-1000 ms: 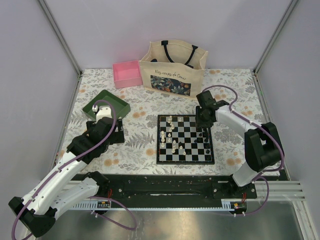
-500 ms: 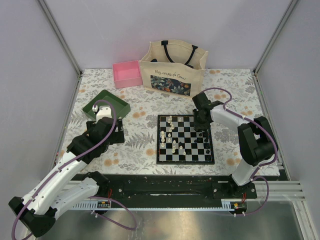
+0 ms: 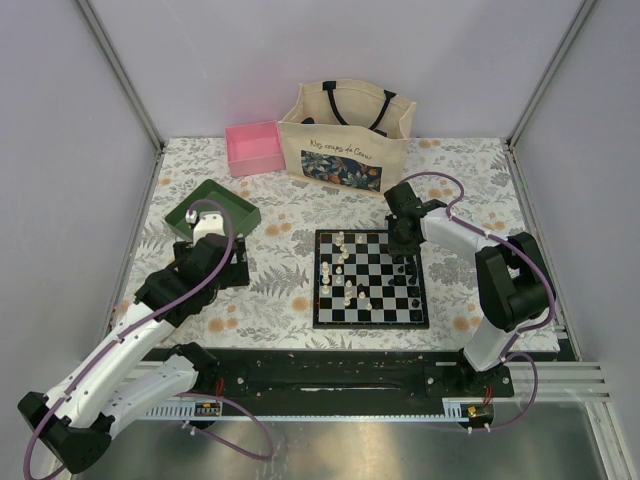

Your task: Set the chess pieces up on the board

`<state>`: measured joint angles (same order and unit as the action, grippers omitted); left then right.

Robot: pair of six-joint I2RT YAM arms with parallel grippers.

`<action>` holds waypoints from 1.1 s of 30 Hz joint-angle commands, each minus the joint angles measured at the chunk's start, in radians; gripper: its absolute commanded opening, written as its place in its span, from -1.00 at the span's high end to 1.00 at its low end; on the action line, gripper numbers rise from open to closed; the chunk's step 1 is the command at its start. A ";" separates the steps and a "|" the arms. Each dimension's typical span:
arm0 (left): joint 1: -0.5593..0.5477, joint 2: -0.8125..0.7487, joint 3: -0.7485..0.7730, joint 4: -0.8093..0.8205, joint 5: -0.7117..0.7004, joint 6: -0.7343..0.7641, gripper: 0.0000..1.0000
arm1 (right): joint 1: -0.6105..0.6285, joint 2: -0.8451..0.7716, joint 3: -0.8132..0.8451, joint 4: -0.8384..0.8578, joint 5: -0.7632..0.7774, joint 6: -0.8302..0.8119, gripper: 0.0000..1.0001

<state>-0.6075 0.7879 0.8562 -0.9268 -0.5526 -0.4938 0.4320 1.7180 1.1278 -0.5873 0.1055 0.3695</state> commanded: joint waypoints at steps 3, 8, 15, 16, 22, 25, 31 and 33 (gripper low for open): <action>0.006 0.001 0.026 0.026 0.008 0.012 -0.98 | 0.008 0.002 0.038 0.007 0.036 -0.006 0.53; 0.005 0.001 0.026 0.028 0.006 0.012 -0.98 | 0.008 -0.006 0.032 0.003 0.071 -0.007 0.58; 0.006 0.001 0.026 0.026 0.008 0.012 -0.98 | 0.008 -0.011 0.033 -0.002 0.095 -0.004 0.58; 0.005 0.001 0.026 0.026 0.008 0.012 -0.98 | 0.008 -0.011 0.035 -0.002 0.095 -0.003 0.58; 0.006 -0.001 0.026 0.028 0.008 0.012 -0.98 | 0.008 -0.011 0.043 -0.005 0.076 -0.009 0.46; 0.005 -0.001 0.026 0.028 0.008 0.012 -0.98 | 0.008 -0.018 0.052 -0.008 0.048 -0.017 0.37; 0.006 -0.007 0.027 0.026 0.008 0.012 -0.98 | 0.008 -0.072 0.056 -0.028 0.037 -0.024 0.26; 0.008 -0.009 0.027 0.026 0.008 0.011 -0.98 | 0.008 -0.096 0.050 -0.032 0.030 -0.026 0.25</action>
<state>-0.6075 0.7883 0.8562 -0.9268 -0.5526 -0.4938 0.4320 1.7023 1.1465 -0.6033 0.1547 0.3576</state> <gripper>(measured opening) 0.988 0.368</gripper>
